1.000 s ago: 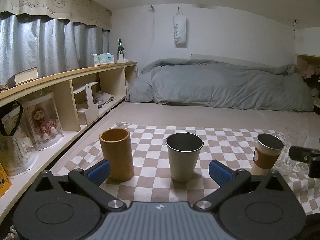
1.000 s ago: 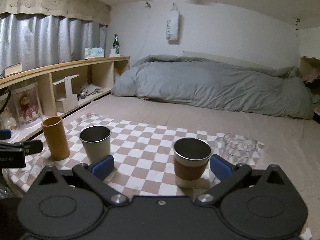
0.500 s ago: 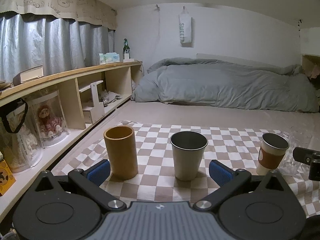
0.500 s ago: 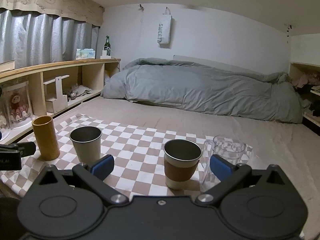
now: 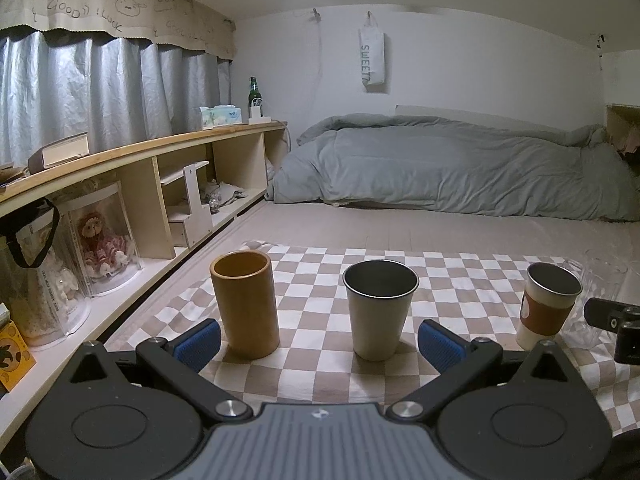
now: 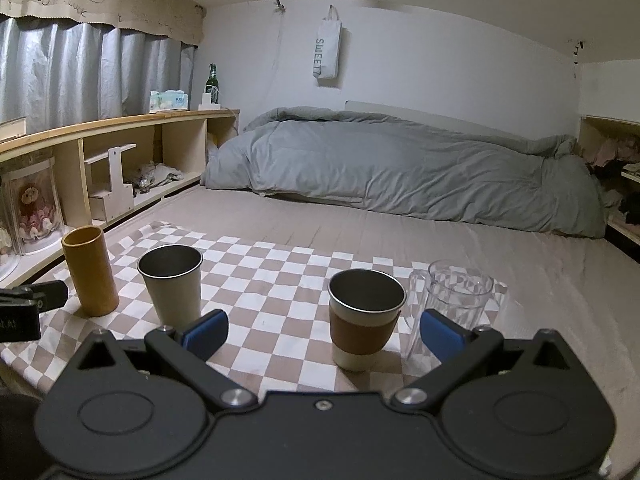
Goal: Flip cup upright
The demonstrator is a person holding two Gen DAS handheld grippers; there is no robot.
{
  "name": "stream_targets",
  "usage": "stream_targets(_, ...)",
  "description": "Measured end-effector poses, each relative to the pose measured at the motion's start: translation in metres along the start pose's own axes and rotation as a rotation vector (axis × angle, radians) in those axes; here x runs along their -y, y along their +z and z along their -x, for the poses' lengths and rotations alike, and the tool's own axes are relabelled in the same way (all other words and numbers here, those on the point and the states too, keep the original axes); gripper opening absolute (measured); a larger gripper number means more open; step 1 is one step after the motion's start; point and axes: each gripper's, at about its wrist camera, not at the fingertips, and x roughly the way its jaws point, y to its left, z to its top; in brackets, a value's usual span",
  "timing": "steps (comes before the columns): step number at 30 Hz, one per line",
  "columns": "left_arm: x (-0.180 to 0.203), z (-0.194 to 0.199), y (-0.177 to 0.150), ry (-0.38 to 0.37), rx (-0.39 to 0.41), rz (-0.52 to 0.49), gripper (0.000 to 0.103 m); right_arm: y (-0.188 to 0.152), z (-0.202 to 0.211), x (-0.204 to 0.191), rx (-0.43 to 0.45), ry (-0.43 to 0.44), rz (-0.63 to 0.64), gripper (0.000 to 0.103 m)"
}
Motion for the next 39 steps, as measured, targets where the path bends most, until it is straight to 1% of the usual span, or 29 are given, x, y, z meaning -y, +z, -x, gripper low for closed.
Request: stream_targets(39, 0.0029, -0.0029, -0.0029, 0.002, -0.003, -0.006, 0.103, -0.0014, -0.0028, -0.0010, -0.014, -0.002, 0.002, 0.103)
